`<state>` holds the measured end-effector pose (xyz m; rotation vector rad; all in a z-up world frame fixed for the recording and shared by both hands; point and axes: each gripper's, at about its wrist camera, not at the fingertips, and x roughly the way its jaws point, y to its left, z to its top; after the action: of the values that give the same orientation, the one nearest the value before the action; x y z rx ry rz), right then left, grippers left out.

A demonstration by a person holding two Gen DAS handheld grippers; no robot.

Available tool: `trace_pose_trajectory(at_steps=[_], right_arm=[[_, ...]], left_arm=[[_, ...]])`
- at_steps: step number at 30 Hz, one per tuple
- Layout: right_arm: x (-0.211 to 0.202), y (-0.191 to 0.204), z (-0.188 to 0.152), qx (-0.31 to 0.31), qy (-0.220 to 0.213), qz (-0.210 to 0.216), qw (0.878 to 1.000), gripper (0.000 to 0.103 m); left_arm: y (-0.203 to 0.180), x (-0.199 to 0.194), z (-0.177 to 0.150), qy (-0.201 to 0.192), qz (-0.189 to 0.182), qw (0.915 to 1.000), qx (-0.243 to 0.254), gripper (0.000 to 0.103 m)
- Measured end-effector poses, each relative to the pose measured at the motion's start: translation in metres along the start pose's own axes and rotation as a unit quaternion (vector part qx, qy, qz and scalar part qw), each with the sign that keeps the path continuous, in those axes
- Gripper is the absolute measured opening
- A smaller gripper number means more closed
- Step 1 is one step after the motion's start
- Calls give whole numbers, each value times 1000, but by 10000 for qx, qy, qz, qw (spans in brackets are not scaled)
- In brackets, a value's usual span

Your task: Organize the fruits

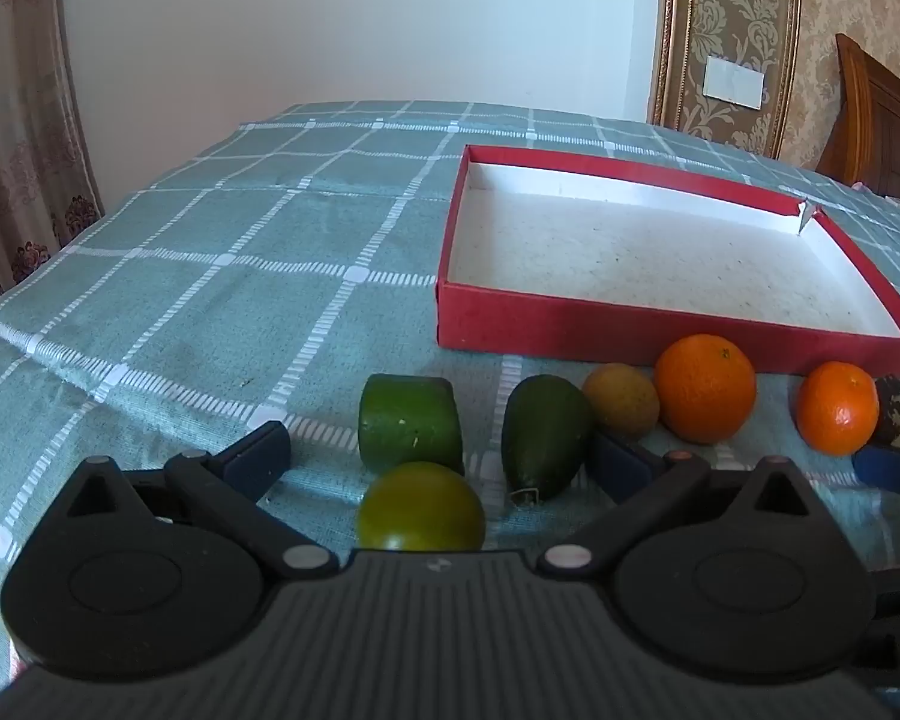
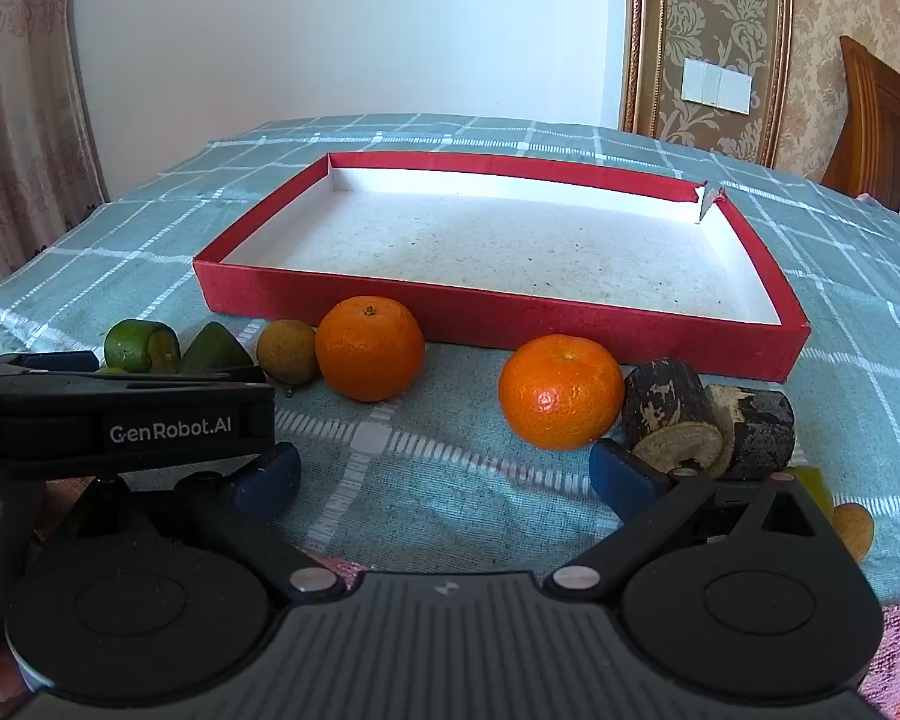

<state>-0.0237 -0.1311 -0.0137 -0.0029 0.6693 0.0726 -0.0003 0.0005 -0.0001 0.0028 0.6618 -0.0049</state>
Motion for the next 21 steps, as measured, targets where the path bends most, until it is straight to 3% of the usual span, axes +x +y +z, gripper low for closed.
trace_pose_trajectory(at_steps=[21], right_arm=[[-2, 1, 2, 12, -1, 11, 10000, 103]], left_arm=[[-2, 0, 1, 64, 47, 10000, -24, 103]])
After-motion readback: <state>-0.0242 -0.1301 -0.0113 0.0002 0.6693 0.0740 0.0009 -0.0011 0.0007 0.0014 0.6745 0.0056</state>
